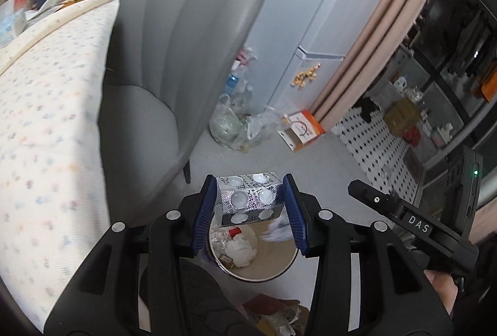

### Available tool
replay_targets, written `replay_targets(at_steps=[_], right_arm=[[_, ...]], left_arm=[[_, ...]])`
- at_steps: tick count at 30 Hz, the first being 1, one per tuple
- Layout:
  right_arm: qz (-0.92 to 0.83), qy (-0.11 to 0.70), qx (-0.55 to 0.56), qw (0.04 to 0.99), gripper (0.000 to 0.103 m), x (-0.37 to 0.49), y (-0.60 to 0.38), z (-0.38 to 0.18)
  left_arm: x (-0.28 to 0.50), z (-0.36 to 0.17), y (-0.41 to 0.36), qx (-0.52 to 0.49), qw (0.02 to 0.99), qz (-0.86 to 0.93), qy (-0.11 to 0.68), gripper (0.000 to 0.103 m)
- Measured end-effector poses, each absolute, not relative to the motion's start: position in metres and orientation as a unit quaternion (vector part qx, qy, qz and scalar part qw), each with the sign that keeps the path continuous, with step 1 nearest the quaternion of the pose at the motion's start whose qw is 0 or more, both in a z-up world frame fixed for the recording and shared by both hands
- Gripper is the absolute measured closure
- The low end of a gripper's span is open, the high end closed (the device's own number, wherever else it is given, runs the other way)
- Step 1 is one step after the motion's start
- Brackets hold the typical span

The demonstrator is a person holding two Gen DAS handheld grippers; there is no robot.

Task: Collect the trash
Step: 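Carry both items over the bin and open the right gripper, then open the left gripper to drop the blister pack into the bin, then move both open grippers back over the table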

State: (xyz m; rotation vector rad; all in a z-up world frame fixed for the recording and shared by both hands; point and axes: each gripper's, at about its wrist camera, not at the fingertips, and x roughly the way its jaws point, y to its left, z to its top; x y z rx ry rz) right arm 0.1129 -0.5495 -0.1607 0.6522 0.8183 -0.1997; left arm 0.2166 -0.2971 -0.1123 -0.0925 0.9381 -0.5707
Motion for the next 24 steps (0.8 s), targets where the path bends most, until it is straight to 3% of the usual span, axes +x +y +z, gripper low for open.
replay_targets(at_steps=[12, 13, 15, 18, 24], right_arm=[[-0.144, 0.361, 0.339, 0.857, 0.029, 0.066, -0.601, -0.158], [-0.149, 0.357, 0.342, 0.856, 0.029, 0.063, -0.606, -0.157], [-0.155, 0.352, 0.344, 0.857, 0.028, 0.057, -0.612, -0.156], [-0.159, 0.347, 0.349, 0.856, 0.027, 0.053, -0.617, -0.155], [-0.145, 0.348, 0.349, 0.858, 0.027, 0.056, -0.609, -0.155]], left_arm=[[0.208, -0.136, -0.356, -0.02, 0.822, -0.31, 0.478, 0.057], [0.207, -0.137, -0.361, -0.02, 0.818, -0.317, 0.479, 0.054], [0.206, -0.137, -0.369, -0.016, 0.818, -0.321, 0.477, 0.022], [0.202, -0.131, -0.369, -0.015, 0.828, -0.32, 0.46, 0.009], [0.209, -0.119, -0.35, -0.033, 0.834, -0.307, 0.457, 0.007]])
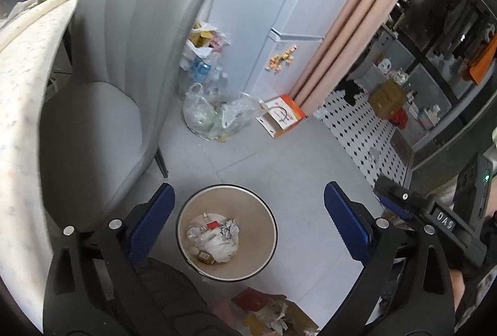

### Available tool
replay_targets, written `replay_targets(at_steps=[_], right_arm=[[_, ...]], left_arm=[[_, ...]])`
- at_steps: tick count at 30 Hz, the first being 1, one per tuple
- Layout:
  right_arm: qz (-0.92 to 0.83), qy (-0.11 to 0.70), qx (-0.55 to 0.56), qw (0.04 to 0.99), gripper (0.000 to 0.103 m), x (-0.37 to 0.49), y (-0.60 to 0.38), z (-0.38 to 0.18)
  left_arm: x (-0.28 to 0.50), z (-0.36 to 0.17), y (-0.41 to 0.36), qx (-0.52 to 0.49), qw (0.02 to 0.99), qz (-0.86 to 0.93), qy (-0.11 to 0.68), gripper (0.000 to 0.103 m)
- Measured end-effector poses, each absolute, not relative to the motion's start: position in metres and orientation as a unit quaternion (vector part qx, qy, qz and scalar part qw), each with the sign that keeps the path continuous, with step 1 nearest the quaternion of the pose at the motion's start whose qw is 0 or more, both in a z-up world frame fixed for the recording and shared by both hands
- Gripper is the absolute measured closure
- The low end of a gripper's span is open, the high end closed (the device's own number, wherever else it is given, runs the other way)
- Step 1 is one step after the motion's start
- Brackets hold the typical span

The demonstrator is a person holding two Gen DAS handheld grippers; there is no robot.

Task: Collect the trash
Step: 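Move both open grippers back over the table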

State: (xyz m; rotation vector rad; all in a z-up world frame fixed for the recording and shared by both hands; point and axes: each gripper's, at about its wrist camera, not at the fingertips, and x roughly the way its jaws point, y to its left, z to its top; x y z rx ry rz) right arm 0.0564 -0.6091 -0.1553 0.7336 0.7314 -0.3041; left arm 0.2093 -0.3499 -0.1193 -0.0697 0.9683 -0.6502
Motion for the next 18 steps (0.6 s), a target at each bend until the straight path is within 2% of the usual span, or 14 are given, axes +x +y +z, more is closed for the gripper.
replay_targets(at_steps=[7, 18], right_arm=[[-0.116, 0.336, 0.335, 0.873, 0.008, 0.07, -0.583, -0.141], [-0.054, 0.34, 0.304, 0.888, 0.007, 0.1, -0.519, -0.118]], left_arm=[[0.216, -0.095, -0.295, -0.052, 0.863, -0.259, 0.432, 0.006], [0.212, -0.077, -0.183, -0.082, 0.897, -0.156, 0.405, 0.006]])
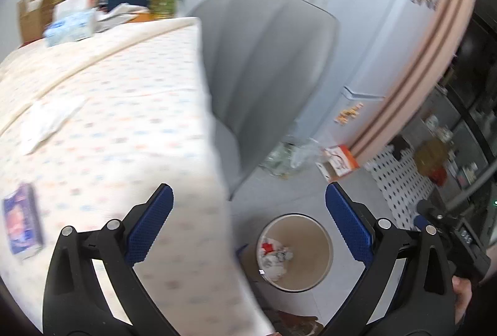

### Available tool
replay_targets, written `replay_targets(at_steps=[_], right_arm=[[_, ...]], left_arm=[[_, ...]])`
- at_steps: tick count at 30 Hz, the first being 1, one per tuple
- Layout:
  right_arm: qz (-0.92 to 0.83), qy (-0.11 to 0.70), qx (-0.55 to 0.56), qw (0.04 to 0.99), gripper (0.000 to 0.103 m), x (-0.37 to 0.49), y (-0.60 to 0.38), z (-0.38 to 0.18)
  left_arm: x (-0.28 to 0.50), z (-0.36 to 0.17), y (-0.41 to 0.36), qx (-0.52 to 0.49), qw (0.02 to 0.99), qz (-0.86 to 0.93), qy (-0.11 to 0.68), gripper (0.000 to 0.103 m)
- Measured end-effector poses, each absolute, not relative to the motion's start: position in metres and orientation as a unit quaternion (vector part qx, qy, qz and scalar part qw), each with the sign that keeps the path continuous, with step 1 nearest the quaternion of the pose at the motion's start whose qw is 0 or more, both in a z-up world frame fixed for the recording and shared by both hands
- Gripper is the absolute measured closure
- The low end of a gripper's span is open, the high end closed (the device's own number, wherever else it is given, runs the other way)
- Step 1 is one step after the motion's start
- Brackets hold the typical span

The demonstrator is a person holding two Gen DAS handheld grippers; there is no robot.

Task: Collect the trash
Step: 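Move both open grippers back over the table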

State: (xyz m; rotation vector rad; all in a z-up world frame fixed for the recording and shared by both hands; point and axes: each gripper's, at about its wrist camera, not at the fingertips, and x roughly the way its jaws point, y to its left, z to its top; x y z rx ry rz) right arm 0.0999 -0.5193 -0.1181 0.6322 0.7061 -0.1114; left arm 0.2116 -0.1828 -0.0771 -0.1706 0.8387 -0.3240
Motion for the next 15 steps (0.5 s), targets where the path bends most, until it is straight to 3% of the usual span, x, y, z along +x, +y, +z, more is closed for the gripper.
replay_targets(at_steps=[15], right_arm=[[0.03, 0.364, 0.218, 0.905, 0.007, 0.137, -0.405, -0.089]], left_arm=[[0.185, -0.08, -0.062, -0.121, 0.908, -0.046, 0.399, 0.006]])
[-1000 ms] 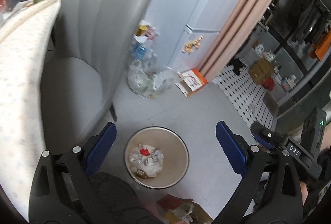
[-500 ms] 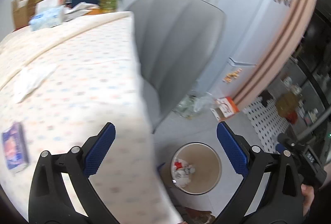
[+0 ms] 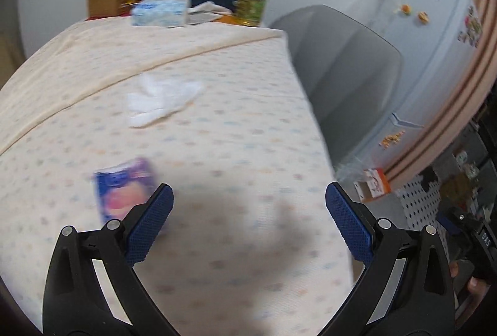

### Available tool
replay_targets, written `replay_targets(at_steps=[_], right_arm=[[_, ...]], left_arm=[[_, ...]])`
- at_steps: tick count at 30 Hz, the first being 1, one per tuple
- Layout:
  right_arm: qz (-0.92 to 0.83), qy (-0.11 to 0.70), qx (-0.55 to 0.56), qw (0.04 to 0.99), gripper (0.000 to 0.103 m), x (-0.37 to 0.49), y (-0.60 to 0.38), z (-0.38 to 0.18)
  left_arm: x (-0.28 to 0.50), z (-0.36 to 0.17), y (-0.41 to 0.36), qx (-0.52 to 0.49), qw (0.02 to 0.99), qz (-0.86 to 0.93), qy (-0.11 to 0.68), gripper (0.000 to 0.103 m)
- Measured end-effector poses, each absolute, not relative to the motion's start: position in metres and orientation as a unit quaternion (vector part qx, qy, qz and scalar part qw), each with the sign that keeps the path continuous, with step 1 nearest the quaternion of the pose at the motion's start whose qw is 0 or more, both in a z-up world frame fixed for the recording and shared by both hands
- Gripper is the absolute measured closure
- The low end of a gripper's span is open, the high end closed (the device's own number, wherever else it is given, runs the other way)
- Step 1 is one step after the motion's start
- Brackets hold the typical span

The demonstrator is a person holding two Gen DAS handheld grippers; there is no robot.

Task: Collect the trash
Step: 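Move both open grippers back over the table, then close the left gripper on the blue-and-pink tissue packet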

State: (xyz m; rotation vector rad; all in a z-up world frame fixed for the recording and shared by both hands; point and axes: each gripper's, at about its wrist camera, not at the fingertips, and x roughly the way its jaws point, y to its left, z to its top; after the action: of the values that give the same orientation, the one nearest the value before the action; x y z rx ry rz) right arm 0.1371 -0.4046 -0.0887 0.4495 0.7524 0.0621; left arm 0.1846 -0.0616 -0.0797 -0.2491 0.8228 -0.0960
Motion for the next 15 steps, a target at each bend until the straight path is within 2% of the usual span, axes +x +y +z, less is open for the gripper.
replay_targets(at_steps=[15], right_arm=[[0.088, 0.383, 0.176, 0.903, 0.007, 0.158, -0.322, -0.086]], left_arm=[[0.174, -0.102, 0.013, -0.159, 0.893, 0.01, 0.422, 0.006]])
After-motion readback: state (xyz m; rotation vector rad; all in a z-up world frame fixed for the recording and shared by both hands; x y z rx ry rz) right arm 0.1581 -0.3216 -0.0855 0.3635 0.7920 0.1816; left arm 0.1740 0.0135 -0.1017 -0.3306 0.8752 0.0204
